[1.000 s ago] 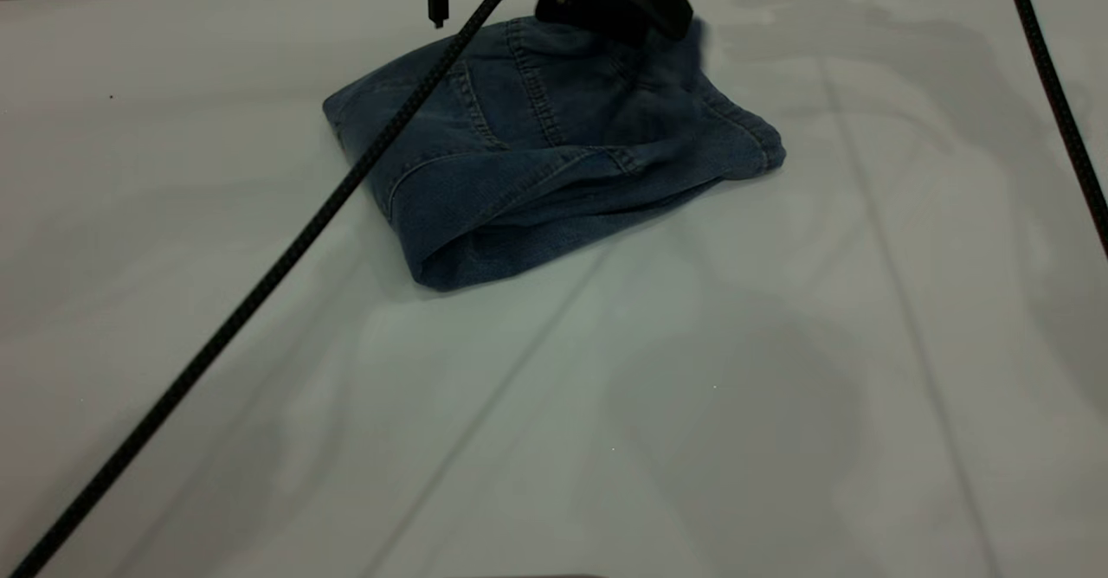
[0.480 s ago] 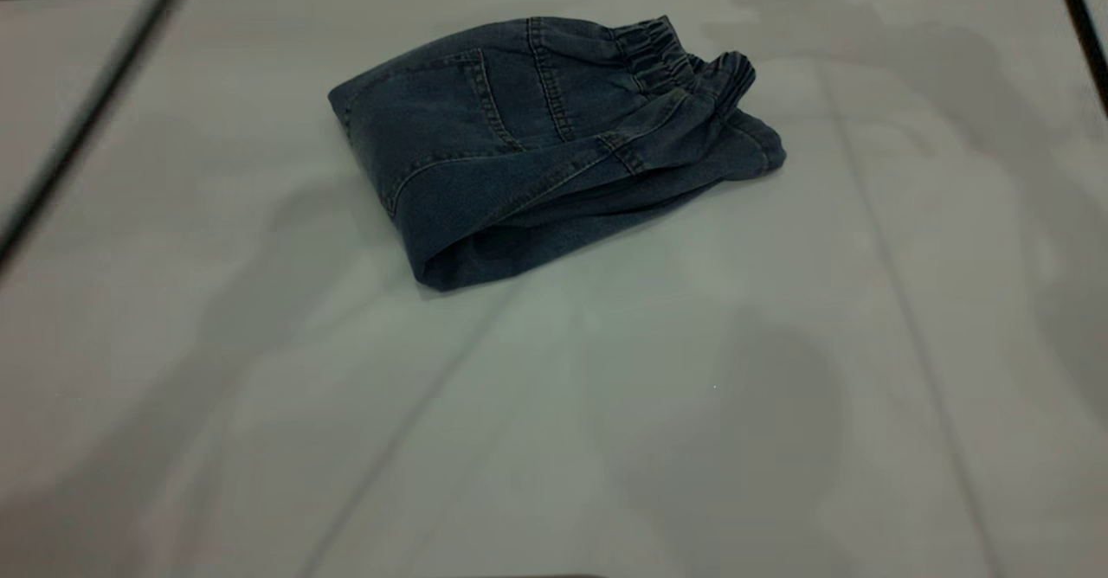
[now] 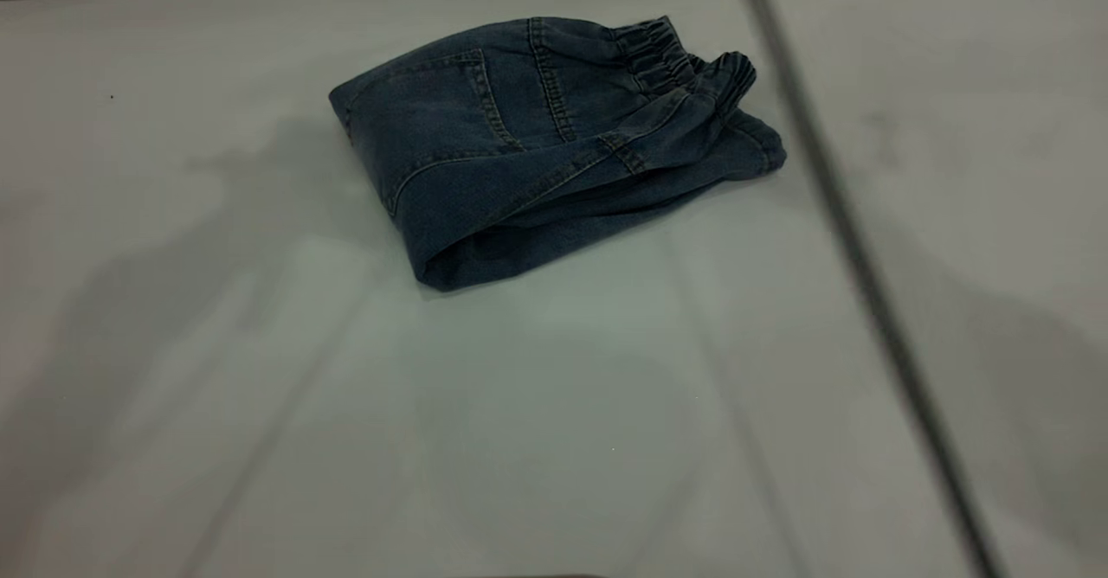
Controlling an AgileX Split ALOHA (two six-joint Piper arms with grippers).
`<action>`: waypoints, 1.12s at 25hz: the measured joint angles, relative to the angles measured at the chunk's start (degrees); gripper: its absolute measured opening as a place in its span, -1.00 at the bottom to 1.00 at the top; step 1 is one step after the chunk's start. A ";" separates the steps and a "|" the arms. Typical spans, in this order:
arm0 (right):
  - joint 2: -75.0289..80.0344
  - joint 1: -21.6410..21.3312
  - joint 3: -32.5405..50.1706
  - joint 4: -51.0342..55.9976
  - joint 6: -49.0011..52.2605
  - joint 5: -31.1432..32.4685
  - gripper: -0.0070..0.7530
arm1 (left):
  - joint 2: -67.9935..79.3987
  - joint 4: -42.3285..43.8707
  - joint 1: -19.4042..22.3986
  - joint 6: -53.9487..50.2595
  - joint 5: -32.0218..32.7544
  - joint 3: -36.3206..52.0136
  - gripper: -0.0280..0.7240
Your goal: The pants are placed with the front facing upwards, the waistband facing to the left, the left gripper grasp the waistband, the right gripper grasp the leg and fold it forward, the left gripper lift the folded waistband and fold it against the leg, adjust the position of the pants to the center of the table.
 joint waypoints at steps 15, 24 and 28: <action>7.94 10.97 12.20 -26.78 6.45 -0.95 0.11 | 1.77 0.60 0.31 -0.52 2.37 0.00 0.59; 9.48 10.28 11.95 -23.96 14.60 -1.69 0.11 | 3.04 0.60 0.31 -0.52 3.15 0.05 0.59; 9.77 10.28 11.72 -26.00 26.60 -2.14 0.11 | 3.17 0.60 0.31 -0.52 3.34 0.05 0.59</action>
